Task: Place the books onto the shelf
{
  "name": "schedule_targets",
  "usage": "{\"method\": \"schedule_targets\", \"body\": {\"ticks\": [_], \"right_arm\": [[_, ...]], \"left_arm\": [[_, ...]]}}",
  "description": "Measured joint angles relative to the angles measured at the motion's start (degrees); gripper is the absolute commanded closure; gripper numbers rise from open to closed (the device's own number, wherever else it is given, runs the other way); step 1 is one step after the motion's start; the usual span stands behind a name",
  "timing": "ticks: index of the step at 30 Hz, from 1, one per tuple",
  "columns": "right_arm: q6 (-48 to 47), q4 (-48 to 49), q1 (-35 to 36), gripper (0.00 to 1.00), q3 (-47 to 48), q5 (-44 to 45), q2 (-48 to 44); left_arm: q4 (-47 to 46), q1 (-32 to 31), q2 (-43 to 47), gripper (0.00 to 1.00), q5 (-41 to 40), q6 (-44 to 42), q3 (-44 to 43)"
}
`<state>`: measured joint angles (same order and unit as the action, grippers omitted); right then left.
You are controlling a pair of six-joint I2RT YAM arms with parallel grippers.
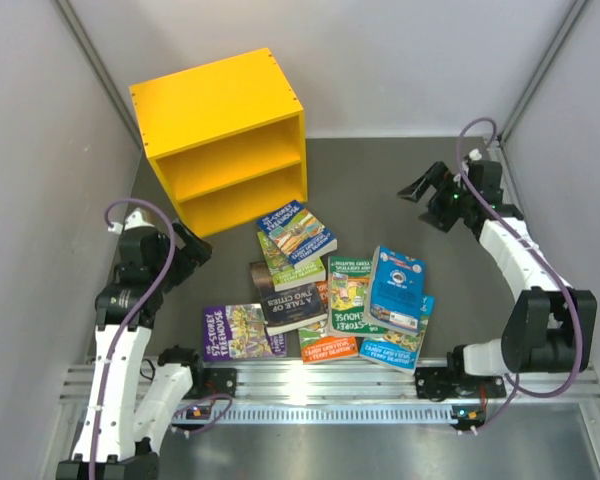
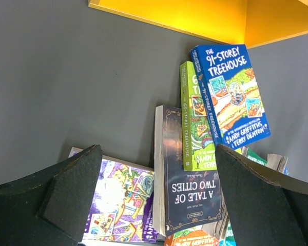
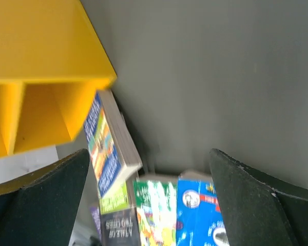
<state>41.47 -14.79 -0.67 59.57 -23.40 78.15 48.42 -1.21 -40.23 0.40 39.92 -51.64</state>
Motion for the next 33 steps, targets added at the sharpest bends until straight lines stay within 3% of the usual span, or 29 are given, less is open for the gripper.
{"method": "schedule_targets", "body": {"ticks": [3,9,15,27,33], "right_arm": [[1.01,-4.63,1.75,0.0,-1.49,-1.97,1.4],[1.31,-4.79,9.14,0.0,-1.33,-3.52,4.63],[3.21,-2.12,16.9,0.0,0.59,-4.42,15.04],[9.88,6.03,20.72,0.04,6.88,-7.32,28.63],[12.26,7.96,24.61,0.18,9.31,-8.0,32.2]], "left_arm": [[0.0,-0.02,0.39,0.06,-0.13,-0.63,0.39],[0.48,0.0,1.84,0.06,-0.11,-1.81,2.27],[1.62,0.0,1.25,0.01,-0.02,-4.02,2.27],[4.24,-0.02,3.34,0.01,0.2,-6.03,2.73],[5.62,-0.02,4.5,0.01,0.2,-7.04,2.84]]}}
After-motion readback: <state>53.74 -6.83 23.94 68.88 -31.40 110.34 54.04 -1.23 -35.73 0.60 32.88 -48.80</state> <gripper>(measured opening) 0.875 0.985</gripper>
